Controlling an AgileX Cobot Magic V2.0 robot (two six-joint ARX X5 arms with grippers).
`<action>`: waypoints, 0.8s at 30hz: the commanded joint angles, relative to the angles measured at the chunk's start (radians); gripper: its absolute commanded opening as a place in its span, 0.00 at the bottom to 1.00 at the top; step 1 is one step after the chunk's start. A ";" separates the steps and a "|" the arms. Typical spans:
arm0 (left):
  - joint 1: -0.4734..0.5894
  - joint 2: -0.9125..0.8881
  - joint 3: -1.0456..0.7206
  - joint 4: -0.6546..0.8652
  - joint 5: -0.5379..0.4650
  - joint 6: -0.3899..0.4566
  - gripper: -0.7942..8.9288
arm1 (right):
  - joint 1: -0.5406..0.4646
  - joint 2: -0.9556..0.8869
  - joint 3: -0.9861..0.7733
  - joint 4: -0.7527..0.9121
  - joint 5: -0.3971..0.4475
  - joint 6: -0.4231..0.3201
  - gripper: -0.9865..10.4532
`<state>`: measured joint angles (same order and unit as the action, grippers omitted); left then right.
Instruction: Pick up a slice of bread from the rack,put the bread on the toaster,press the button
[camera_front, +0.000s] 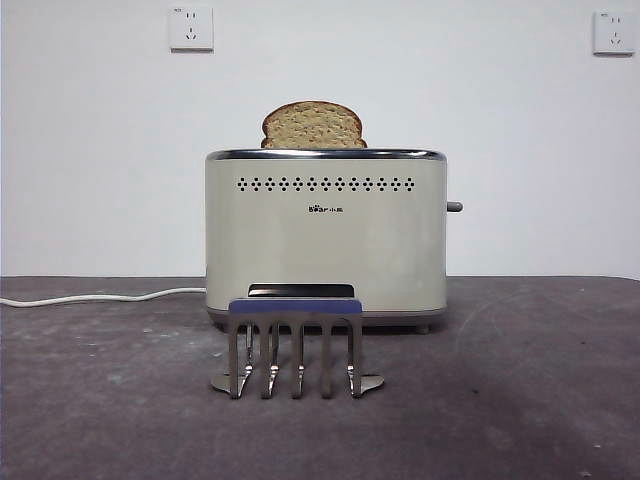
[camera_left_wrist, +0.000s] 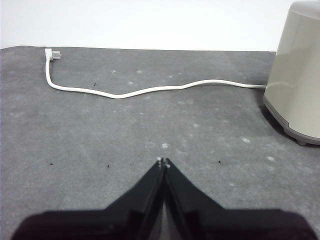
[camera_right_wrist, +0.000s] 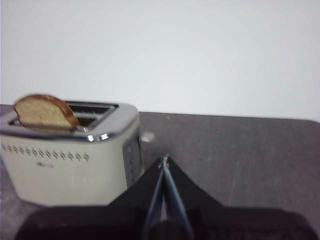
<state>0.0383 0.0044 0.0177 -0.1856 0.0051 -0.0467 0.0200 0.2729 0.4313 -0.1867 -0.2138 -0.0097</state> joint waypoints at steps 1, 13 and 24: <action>0.002 -0.003 -0.014 0.000 -0.003 -0.010 0.08 | 0.001 -0.053 -0.085 0.008 0.014 0.020 0.09; 0.002 -0.003 -0.014 0.001 -0.003 -0.010 0.08 | 0.002 -0.227 -0.346 0.015 0.043 0.092 0.09; 0.002 -0.003 -0.014 0.002 -0.003 -0.010 0.08 | 0.008 -0.272 -0.426 0.013 0.071 0.126 0.09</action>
<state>0.0383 0.0044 0.0177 -0.1856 0.0032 -0.0467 0.0254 0.0040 0.0231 -0.1772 -0.1455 0.1055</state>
